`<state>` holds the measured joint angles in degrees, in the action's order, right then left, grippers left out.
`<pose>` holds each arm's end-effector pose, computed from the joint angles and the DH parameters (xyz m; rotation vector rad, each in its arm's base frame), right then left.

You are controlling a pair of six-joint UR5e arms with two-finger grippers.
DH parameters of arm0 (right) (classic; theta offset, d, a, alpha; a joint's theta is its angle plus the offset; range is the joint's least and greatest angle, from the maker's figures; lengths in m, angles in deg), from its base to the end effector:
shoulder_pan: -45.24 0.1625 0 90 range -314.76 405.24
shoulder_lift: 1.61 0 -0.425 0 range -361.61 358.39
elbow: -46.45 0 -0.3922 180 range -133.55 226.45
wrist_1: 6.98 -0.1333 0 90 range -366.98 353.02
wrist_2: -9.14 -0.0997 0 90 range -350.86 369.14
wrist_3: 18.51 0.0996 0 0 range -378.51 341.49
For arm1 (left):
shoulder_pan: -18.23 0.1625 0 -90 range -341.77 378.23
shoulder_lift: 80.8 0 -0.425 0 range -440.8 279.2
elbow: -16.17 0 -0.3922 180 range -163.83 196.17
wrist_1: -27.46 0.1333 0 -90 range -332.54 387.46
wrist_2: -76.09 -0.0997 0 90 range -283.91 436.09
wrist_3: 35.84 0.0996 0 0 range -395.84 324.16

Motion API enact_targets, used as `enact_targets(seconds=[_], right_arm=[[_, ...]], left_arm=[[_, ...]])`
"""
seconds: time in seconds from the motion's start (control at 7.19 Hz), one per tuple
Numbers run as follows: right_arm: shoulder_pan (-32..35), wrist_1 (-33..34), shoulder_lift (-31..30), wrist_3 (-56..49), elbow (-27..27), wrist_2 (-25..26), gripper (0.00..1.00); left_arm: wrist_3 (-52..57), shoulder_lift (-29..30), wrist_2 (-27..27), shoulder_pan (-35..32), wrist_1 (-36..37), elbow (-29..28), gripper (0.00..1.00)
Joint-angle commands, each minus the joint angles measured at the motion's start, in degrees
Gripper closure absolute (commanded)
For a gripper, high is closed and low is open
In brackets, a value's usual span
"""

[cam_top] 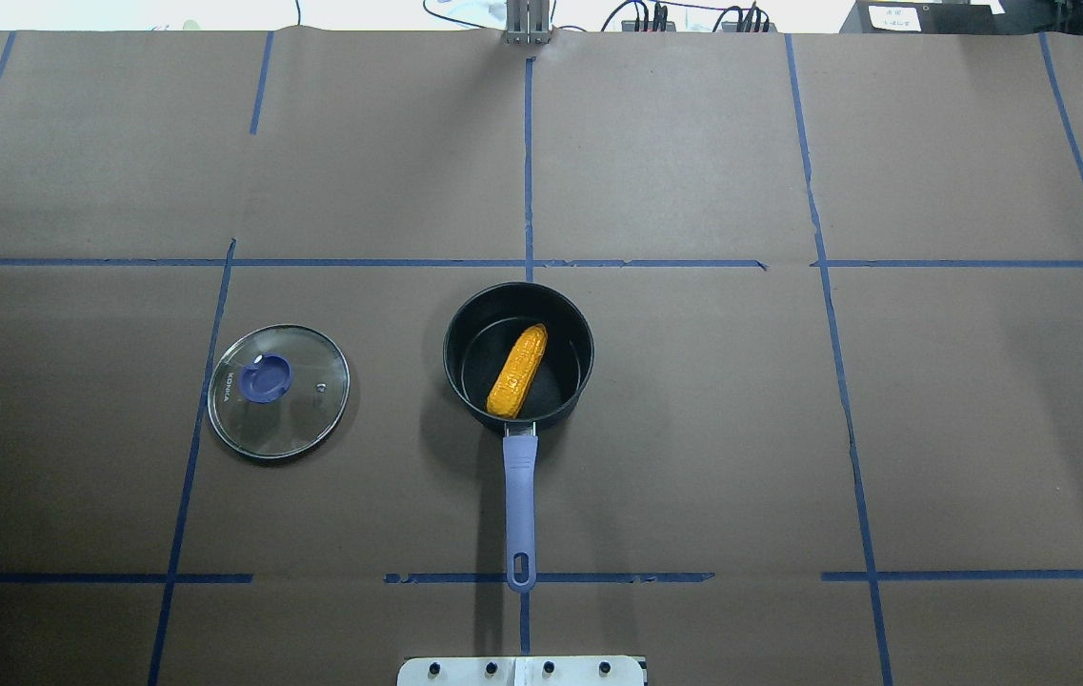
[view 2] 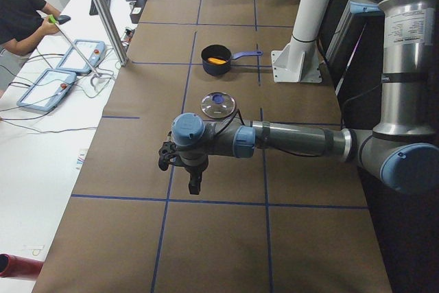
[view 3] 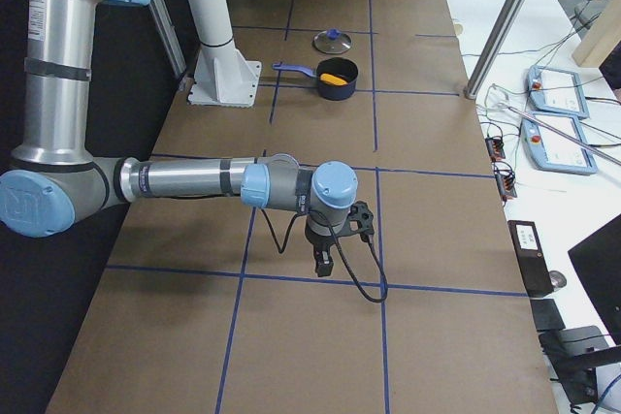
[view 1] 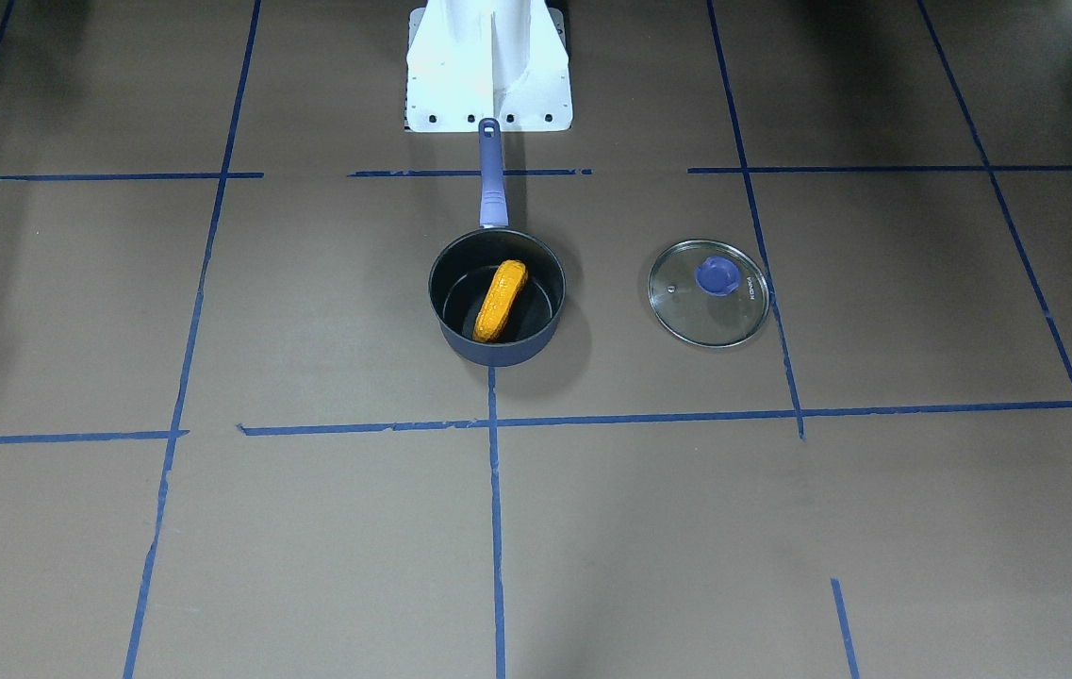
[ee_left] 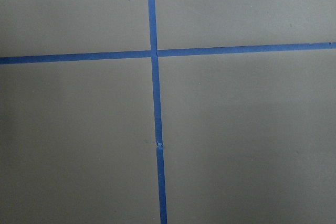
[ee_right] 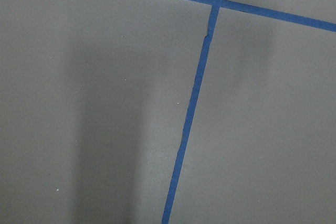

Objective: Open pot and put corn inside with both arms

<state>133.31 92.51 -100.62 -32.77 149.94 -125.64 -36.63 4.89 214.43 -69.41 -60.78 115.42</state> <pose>0.0490 -0.4195 0.6308 0.0014 -0.7873 -0.2337 -0.0398 -0.4641 0.6131 0.0290 0.8447 0.0492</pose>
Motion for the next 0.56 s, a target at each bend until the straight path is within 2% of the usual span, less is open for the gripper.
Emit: enact_targets(seconds=[0.0,0.42], right_arm=[[0.00,0.00,-0.05,0.02,0.05,-0.05,0.00],[0.00,0.00,-0.05,-0.15,0.13,-0.05,0.00]], left_arm=[[0.00,0.00,0.00,0.02,0.09,-0.02,0.00],[-0.09,0.00,-0.26,0.02,0.09,-0.19,0.00]])
